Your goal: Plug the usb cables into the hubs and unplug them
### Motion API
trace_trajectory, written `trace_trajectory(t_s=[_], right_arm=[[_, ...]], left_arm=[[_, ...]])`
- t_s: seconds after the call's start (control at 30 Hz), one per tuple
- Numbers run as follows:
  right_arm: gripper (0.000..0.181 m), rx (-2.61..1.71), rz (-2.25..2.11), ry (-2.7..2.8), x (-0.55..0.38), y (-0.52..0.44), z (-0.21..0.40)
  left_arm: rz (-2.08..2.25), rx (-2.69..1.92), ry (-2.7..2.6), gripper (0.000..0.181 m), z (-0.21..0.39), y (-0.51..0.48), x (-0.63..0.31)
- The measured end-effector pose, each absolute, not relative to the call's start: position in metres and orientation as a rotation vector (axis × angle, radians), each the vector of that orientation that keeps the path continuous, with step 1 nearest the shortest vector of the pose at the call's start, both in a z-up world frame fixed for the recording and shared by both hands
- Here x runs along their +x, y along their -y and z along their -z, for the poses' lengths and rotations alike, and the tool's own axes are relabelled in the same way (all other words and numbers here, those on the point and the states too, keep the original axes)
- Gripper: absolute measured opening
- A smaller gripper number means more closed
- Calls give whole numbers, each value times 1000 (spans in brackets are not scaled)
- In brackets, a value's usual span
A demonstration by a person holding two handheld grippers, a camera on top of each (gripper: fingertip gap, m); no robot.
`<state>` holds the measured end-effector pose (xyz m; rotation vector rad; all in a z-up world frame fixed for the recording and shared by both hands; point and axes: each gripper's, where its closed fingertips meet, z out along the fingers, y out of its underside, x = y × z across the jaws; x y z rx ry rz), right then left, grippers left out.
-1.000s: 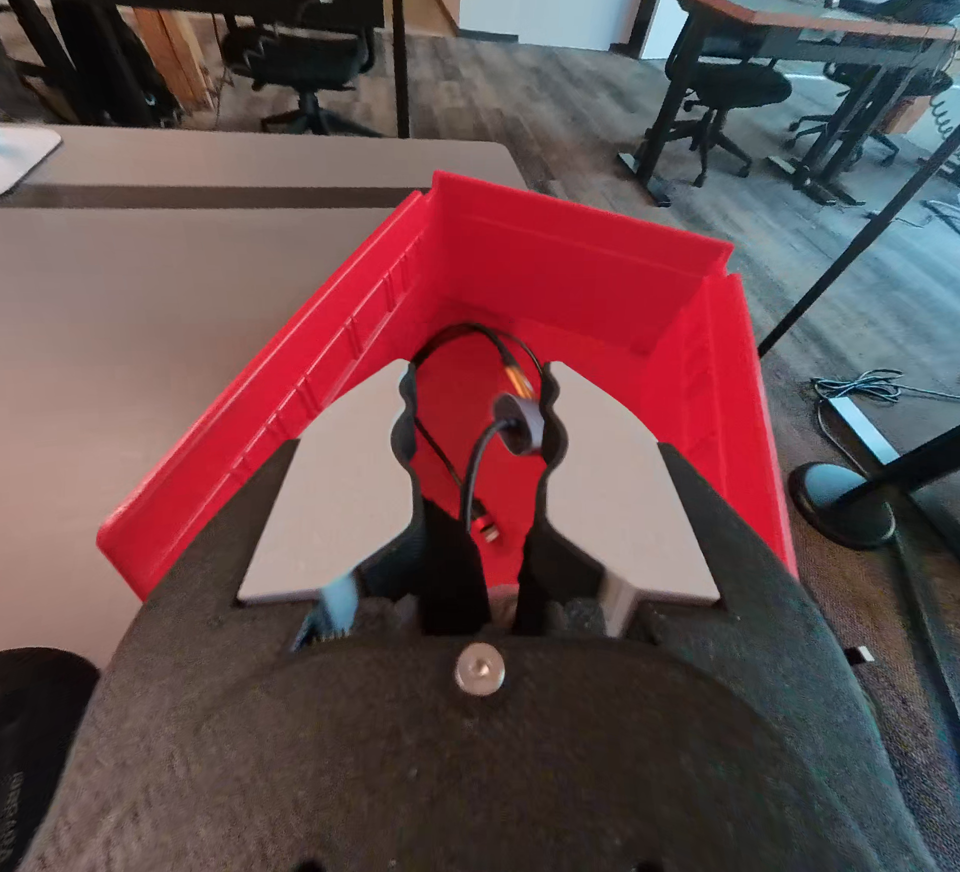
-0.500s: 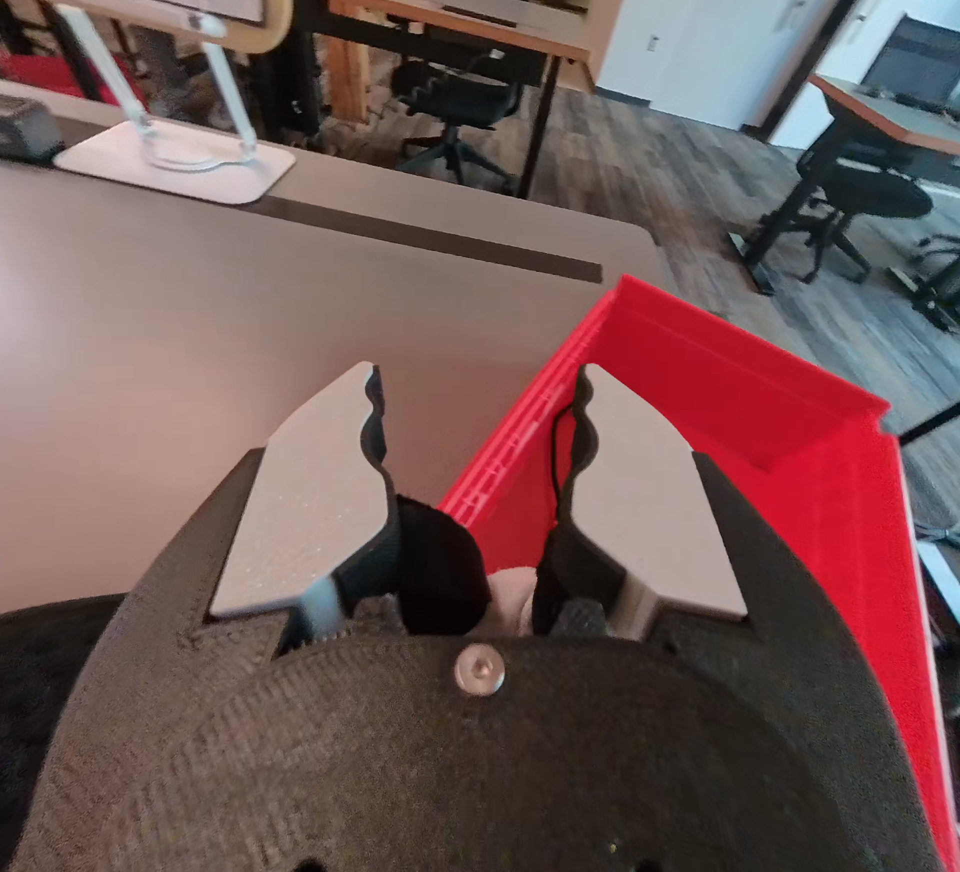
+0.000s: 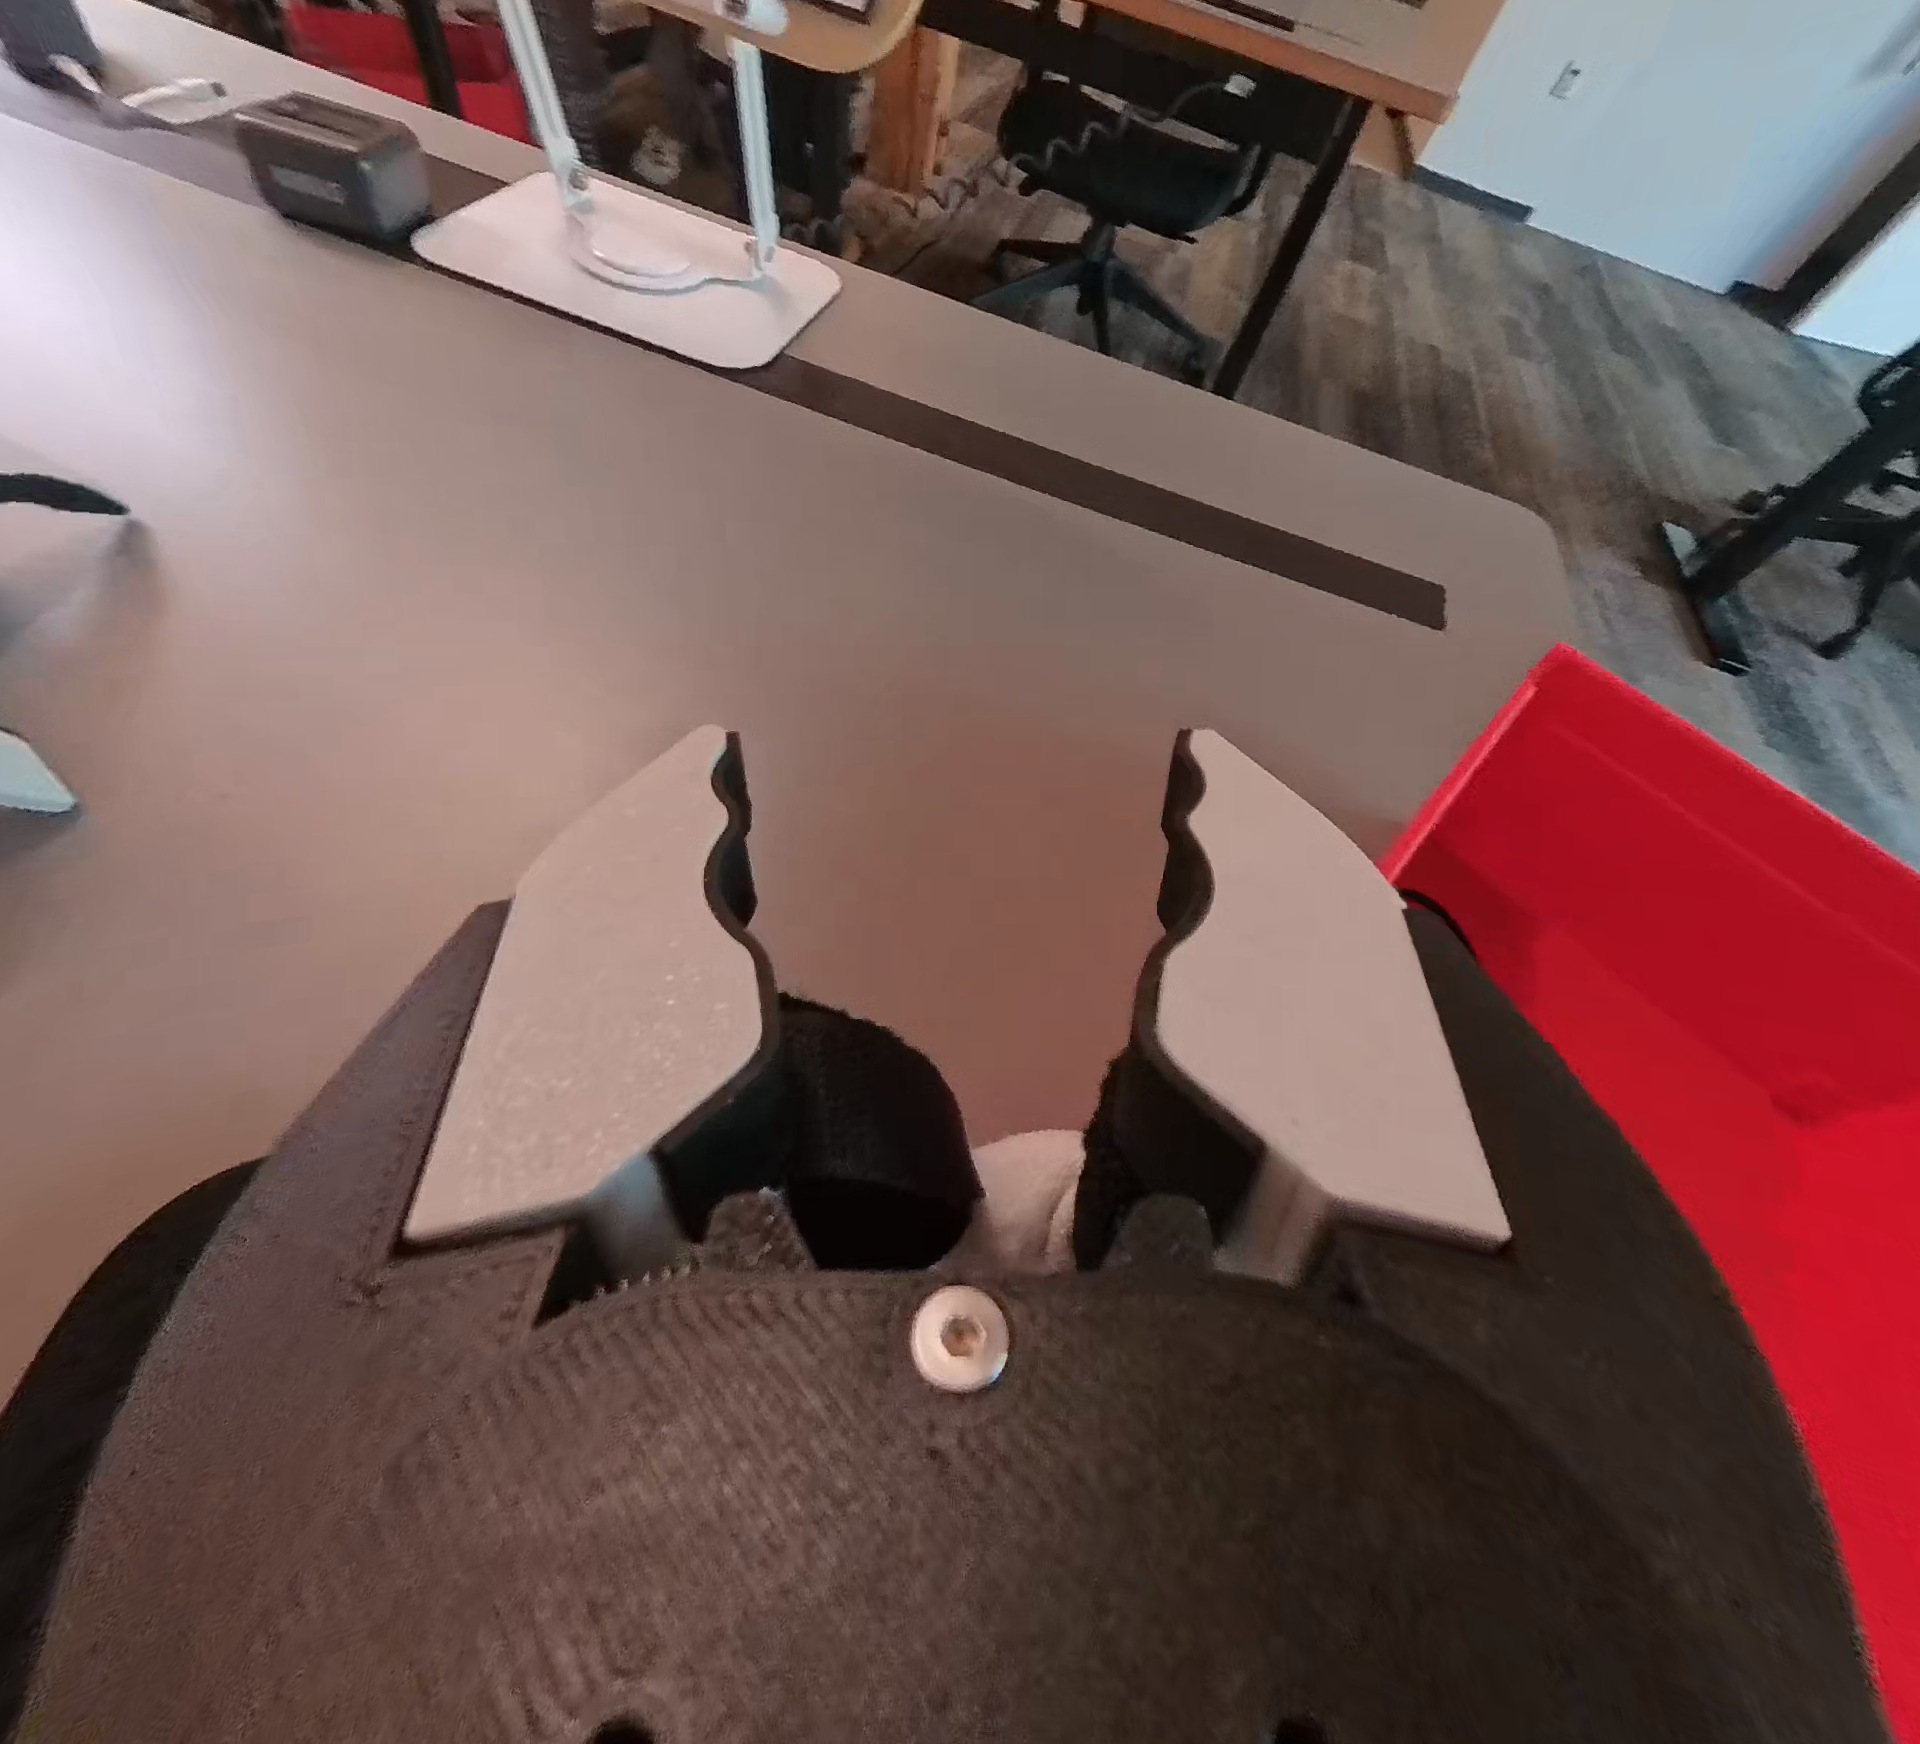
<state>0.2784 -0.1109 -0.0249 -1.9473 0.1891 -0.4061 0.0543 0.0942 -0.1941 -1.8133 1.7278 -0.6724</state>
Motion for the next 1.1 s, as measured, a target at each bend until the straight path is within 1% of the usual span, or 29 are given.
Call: trace_trajectory(t_s=[0.17, 0.27, 0.47, 0.73, 1.1], right_arm=[[79, -1978, 565, -339, 302, 125, 29], [78, -2005, 640, -425, 321, 140, 37], [78, -2056, 638, -529, 344, 160, 54], [76, -2025, 622, -529, 347, 165, 48], [73, -1983, 617, -503, 344, 163, 38]], left_arm=[[613, -1920, -1575, 145, 194, -128, 57], [605, -1931, -1557, 145, 194, -130, 57], [598, -1940, -1542, 145, 194, -130, 56], [545, -2014, -1416, 145, 194, -127, 52], [558, -2004, -1444, 145, 195, -130, 55]])
